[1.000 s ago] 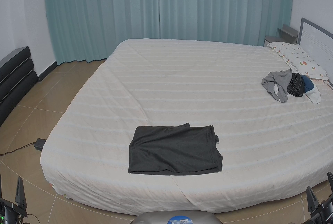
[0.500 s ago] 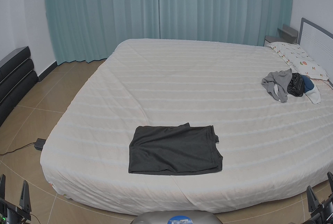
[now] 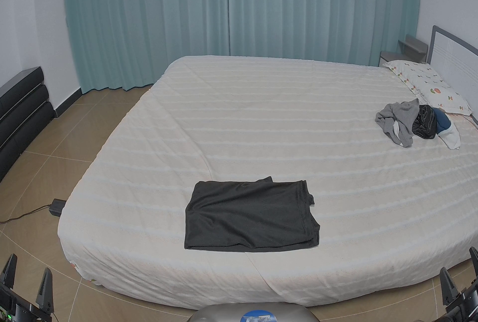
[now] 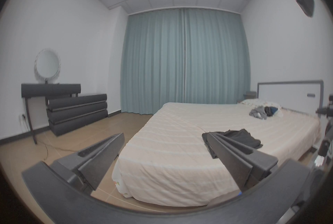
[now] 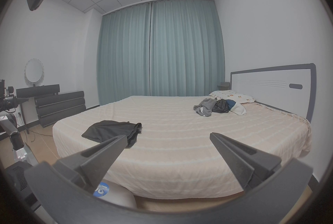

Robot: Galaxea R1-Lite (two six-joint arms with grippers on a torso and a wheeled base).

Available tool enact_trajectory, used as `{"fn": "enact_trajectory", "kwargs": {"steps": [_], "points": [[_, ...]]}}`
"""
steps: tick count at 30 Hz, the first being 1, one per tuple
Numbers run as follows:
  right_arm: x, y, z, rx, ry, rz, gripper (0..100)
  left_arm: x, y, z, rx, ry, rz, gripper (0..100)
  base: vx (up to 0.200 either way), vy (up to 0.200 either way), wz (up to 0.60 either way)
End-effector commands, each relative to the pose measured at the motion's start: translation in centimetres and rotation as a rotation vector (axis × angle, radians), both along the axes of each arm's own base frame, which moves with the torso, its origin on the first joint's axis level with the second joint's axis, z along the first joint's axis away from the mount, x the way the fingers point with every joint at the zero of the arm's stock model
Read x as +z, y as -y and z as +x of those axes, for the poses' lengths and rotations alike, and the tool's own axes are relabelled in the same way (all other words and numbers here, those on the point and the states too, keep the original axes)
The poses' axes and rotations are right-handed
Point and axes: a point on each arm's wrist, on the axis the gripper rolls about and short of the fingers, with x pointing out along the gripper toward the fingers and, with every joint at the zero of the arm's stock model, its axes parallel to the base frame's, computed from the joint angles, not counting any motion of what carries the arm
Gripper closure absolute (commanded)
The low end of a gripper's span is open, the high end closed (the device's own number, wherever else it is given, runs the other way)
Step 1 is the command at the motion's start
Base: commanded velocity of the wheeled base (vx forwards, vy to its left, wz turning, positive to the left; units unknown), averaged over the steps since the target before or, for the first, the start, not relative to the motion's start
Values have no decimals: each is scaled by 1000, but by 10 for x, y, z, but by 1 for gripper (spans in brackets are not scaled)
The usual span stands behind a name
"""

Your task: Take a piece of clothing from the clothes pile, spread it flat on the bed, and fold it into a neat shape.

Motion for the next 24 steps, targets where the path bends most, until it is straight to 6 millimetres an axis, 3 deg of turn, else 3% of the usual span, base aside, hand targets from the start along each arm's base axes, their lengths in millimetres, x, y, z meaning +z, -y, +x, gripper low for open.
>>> {"fn": "enact_trajectory", "kwargs": {"steps": [1,24], "points": [[-1,0,-1,1,12,-1,0,-5,1,1,-30,-17,18,0,0,0,0],[-1,0,-1,4,13,4,0,-5,0,0,7,-10,9,0,0,0,0]]}}
